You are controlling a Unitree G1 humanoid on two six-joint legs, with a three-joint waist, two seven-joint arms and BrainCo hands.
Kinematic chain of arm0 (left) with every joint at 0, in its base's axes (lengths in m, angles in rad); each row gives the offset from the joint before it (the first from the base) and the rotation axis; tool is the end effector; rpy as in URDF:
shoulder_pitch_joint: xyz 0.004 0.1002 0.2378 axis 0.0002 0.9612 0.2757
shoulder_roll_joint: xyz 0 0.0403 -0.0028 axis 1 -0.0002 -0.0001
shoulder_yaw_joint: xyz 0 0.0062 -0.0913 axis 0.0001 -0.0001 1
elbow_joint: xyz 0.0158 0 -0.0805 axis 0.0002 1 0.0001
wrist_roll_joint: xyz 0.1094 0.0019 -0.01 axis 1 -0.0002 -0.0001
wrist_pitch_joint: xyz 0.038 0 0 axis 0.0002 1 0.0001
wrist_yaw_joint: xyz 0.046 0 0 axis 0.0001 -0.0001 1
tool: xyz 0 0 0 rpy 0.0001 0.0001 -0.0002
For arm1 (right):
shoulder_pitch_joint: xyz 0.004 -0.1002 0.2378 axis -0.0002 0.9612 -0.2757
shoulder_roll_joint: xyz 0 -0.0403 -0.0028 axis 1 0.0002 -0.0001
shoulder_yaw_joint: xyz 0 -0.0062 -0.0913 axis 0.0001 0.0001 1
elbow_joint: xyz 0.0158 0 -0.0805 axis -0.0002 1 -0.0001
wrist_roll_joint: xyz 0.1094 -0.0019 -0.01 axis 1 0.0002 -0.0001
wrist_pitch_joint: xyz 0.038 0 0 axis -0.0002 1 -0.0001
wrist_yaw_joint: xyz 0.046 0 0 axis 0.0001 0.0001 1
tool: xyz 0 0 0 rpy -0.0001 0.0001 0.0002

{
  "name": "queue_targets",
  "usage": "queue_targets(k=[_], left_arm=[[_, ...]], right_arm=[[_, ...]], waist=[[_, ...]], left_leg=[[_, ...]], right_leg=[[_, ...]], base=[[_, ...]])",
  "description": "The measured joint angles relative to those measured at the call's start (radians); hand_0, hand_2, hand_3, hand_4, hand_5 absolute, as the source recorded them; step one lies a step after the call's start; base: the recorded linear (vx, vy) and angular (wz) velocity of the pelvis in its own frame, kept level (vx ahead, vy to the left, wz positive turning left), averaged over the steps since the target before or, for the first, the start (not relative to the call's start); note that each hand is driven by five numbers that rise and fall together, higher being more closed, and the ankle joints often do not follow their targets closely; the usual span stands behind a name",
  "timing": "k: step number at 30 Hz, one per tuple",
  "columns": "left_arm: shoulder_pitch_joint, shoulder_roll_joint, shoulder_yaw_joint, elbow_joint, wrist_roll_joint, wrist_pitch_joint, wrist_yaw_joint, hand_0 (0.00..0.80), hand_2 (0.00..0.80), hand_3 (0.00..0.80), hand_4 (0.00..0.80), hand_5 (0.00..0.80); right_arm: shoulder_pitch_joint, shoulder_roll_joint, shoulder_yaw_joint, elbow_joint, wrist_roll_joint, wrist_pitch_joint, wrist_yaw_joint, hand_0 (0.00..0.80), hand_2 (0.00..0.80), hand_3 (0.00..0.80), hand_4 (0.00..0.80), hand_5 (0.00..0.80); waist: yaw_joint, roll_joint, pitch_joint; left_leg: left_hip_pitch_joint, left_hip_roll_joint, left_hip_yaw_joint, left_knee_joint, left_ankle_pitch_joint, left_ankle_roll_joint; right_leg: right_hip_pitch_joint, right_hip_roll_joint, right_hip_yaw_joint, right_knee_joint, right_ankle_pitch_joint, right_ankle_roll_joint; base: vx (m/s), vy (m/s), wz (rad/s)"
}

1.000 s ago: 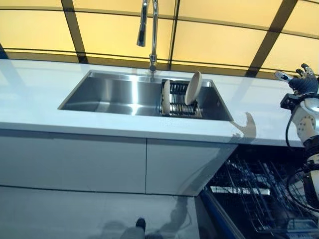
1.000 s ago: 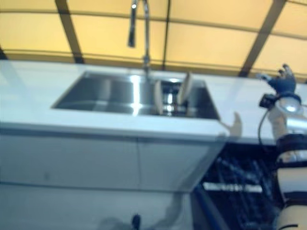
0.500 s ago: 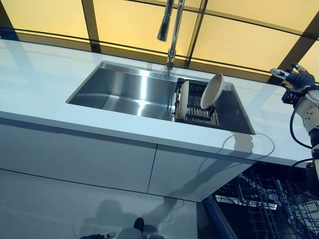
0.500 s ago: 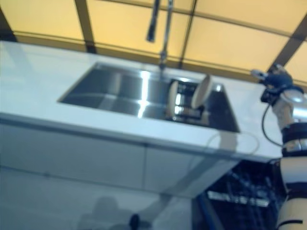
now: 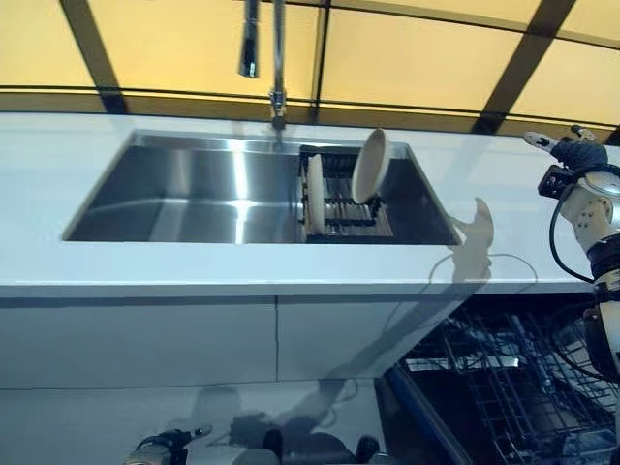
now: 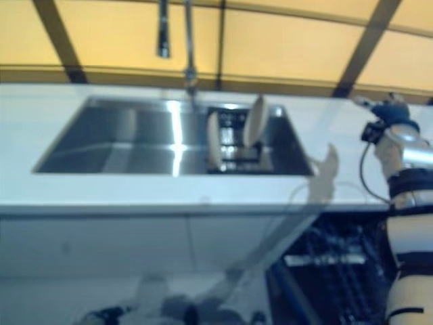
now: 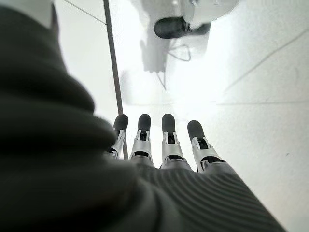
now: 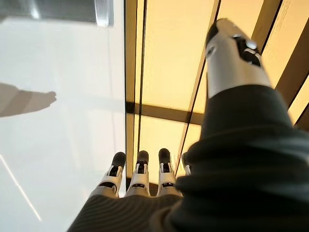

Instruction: Take plates into dishwasher

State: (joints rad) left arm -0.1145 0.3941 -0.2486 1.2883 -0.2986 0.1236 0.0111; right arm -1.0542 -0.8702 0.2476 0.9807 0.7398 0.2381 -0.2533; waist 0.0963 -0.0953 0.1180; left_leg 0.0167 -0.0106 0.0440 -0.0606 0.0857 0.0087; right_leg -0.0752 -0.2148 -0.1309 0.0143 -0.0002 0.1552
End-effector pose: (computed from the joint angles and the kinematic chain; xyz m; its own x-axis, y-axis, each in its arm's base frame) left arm 0.0996 0.2705 -0.0933 0.2609 0.3131 -0.9132 -0.0448 0.9489 0.3125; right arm 0.3258 -0.3169 0.2332 0.8345 -0.5492 -0.0446 0.5478 0.8356 -0.0408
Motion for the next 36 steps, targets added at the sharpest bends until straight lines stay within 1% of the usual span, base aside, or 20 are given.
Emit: queue_targets(k=[1, 2, 3, 4, 5, 7, 9, 11, 13, 15, 20, 24, 27, 31, 33, 36], left_arm=[[0.014, -0.009, 0.01, -0.002, -0.001, 0.0, 0.004, 0.0, 0.0, 0.0, 0.0, 0.0], [0.022, -0.014, 0.015, -0.004, -0.001, 0.0, 0.004, 0.0, 0.0, 0.0, 0.0, 0.0], [0.045, -0.029, 0.016, -0.005, 0.001, 0.0, 0.001, 0.0, 0.0, 0.0, 0.0, 0.0], [0.054, -0.035, 0.015, -0.005, 0.002, -0.002, -0.003, 0.0, 0.0, 0.0, 0.0, 0.0], [0.076, -0.056, 0.014, -0.003, 0.002, -0.006, -0.006, 0.0, 0.0, 0.0, 0.0, 0.0], [0.084, -0.081, 0.014, -0.003, 0.002, -0.007, -0.01, 0.0, 0.0, 0.0, 0.0, 0.0], [0.081, -0.102, 0.013, -0.01, 0.005, -0.021, -0.012, 0.0, 0.0, 0.0, 0.0, 0.0], [0.075, -0.114, 0.004, -0.016, 0.011, -0.034, -0.013, 0.0, 0.0, 0.0, 0.0, 0.0], [0.064, -0.109, -0.009, -0.016, 0.011, -0.041, -0.014, 0.0, 0.0, 0.0, 0.0, 0.0], [0.062, -0.099, -0.009, -0.016, 0.011, -0.044, -0.015, 0.0, 0.0, 0.0, 0.0, 0.0], [0.081, -0.09, -0.01, -0.015, 0.011, -0.04, -0.017, 0.0, 0.0, 0.0, 0.0, 0.0], [0.096, -0.092, -0.049, -0.016, 0.012, -0.03, -0.017, 0.0, 0.0, 0.0, 0.0, 0.0], [0.096, -0.096, -0.053, -0.016, 0.012, -0.03, -0.017, 0.0, 0.0, 0.0, 0.0, 0.0], [0.096, -0.099, -0.053, -0.015, 0.011, -0.03, -0.009, 0.0, 0.0, 0.0, 0.0, 0.0], [0.092, -0.099, -0.052, -0.017, 0.01, -0.034, 0.004, 0.0, 0.0, 0.0, 0.0, 0.0], [0.087, -0.101, -0.052, -0.021, 0.004, -0.053, 0.029, 0.0, 0.0, 0.0, 0.0, 0.0]], right_arm=[[0.0, 0.0, 0.0, -0.001, 0.001, 0.003, -0.005, 0.0, 0.0, 0.0, 0.0, 0.0], [0.0, 0.0, 0.0, -0.001, 0.003, 0.004, -0.006, 0.0, 0.0, 0.0, 0.0, 0.0], [0.0, -0.003, 0.0, -0.001, 0.026, 0.008, -0.007, 0.0, 0.0, 0.0, 0.0, 0.0], [0.0, -0.005, 0.0, -0.001, 0.027, 0.009, -0.006, 0.0, 0.0, 0.0, 0.0, 0.0], [-0.003, -0.01, 0.0, 0.002, 0.027, 0.015, -0.005, 0.0, 0.0, 0.0, 0.0, 0.0], [-0.013, -0.015, 0.0, 0.002, 0.027, 0.023, -0.005, 0.0, 0.0, 0.0, 0.0, 0.0], [-0.015, -0.015, 0.0, 0.002, 0.026, 0.04, -0.004, 0.0, 0.0, 0.0, 0.0, 0.0], [-0.021, -0.014, 0.003, 0.002, 0.026, 0.054, -0.004, 0.0, 0.0, 0.0, 0.0, 0.0], [-0.035, -0.007, 0.009, 0.002, 0.019, 0.066, -0.002, 0.0, 0.0, 0.0, 0.0, 0.0], [-0.06, -0.004, 0.044, 0.001, 0.018, 0.076, -0.004, 0.0, 0.0, 0.0, 0.0, 0.0], [-0.09, 0.011, 0.08, -0.028, 0.014, 0.103, -0.029, 0.0, 0.0, 0.0, 0.0, 0.0], [-0.111, 0.057, 0.109, -0.041, -0.004, 0.14, -0.07, 0.0, 0.0, 0.0, 0.0, 0.0], [-0.123, 0.086, 0.128, -0.042, -0.003, 0.143, -0.086, 0.0, 0.0, 0.0, 0.0, 0.0], [-0.128, 0.115, 0.157, -0.045, 0.0, 0.145, -0.115, 0.0, 0.0, 0.0, 0.0, 0.0], [-0.143, 0.122, 0.164, -0.075, 0.012, 0.159, -0.14, 0.0, 0.0, 0.0, 0.0, 0.0], [-0.18, 0.126, 0.196, -0.093, 0.029, 0.161, -0.164, 0.0, 0.0, 0.0, 0.0, 0.0]], waist=[[-0.002, -0.002, 0.0], [-0.002, -0.003, 0.0], [-0.001, -0.003, -0.001], [0.0, -0.003, -0.002], [0.001, 0.004, -0.013], [0.002, 0.009, -0.017], [0.001, 0.016, -0.02], [0.004, 0.017, -0.021], [0.004, 0.017, -0.021], [0.004, 0.018, -0.021], [0.003, 0.034, -0.03], [0.005, 0.052, -0.047], [0.007, 0.056, -0.048], [0.011, 0.06, -0.043], [0.018, 0.068, -0.021], [0.024, 0.075, 0.001]], left_leg=[[0.015, 0.01, -0.011, -0.01, -0.003, -0.019], [0.026, 0.016, -0.016, -0.016, -0.004, -0.029], [0.044, 0.04, -0.021, -0.023, -0.009, -0.051], [0.044, 0.051, -0.023, -0.023, -0.014, -0.06], [0.044, 0.079, -0.024, -0.021, -0.022, -0.079], [0.043, 0.1, -0.02, -0.019, -0.022, -0.099], [0.044, 0.111, -0.019, -0.018, -0.028, -0.11], [0.043, 0.109, -0.019, -0.02, -0.029, -0.112], [0.043, 0.106, -0.02, -0.022, -0.029, -0.111], [0.042, 0.104, -0.019, -0.022, -0.029, -0.111], [0.04, 0.102, -0.019, -0.023, -0.029, -0.11], [0.021, 0.102, -0.019, -0.023, -0.027, -0.107], [-0.009, 0.098, -0.021, -0.021, -0.021, -0.104], [-0.024, 0.094, -0.021, -0.022, -0.019, -0.102], [-0.032, 0.093, -0.023, -0.022, -0.018, -0.1], [-0.054, 0.092, -0.031, -0.022, -0.015, -0.101]], right_leg=[[0.038, 0.01, -0.019, -0.049, 0.055, -0.001], [0.054, 0.02, -0.023, -0.068, 0.078, -0.005], [0.087, 0.05, -0.026, -0.104, 0.122, -0.032], [0.091, 0.06, -0.027, -0.104, 0.131, -0.044], [0.093, 0.088, -0.04, -0.104, 0.127, -0.068], [0.095, 0.113, -0.052, -0.1, 0.125, -0.095], [0.104, 0.123, -0.068, -0.1, 0.116, -0.102], [0.105, 0.122, -0.073, -0.1, 0.111, -0.1], [0.106, 0.121, -0.076, -0.1, 0.109, -0.097], [0.105, 0.115, -0.077, -0.1, 0.106, -0.095], [0.103, 0.109, -0.076, -0.103, 0.101, -0.087], [0.083, 0.107, -0.076, -0.103, 0.103, -0.086], [0.055, 0.106, -0.077, -0.1, 0.115, -0.091], [0.04, 0.101, -0.077, -0.101, 0.117, -0.09], [0.032, 0.1, -0.079, -0.101, 0.118, -0.089], [0.015, 0.1, -0.084, -0.1, 0.119, -0.09]], base=[[0.151, -0.118, 0.18], [0.194, -0.128, 0.26], [0.148, -0.093, 0.17], [0.206, -0.114, 0.18], [0.141, -0.058, 0.11], [0.141, -0.053, 0.11], [0.1, -0.049, 0.14], [0.056, -0.037, 0.1], [0.041, -0.021, 0.04], [0.05, -0.003, 0.03], [0.07, 0.014, 0.0], [0.023, 0.013, 0.0], [-0.009, 0.029, 0.0], [0.0, 0.009, 0.0], [-0.018, 0.011, 0.02], [-0.02, 0.02, 0.06]])
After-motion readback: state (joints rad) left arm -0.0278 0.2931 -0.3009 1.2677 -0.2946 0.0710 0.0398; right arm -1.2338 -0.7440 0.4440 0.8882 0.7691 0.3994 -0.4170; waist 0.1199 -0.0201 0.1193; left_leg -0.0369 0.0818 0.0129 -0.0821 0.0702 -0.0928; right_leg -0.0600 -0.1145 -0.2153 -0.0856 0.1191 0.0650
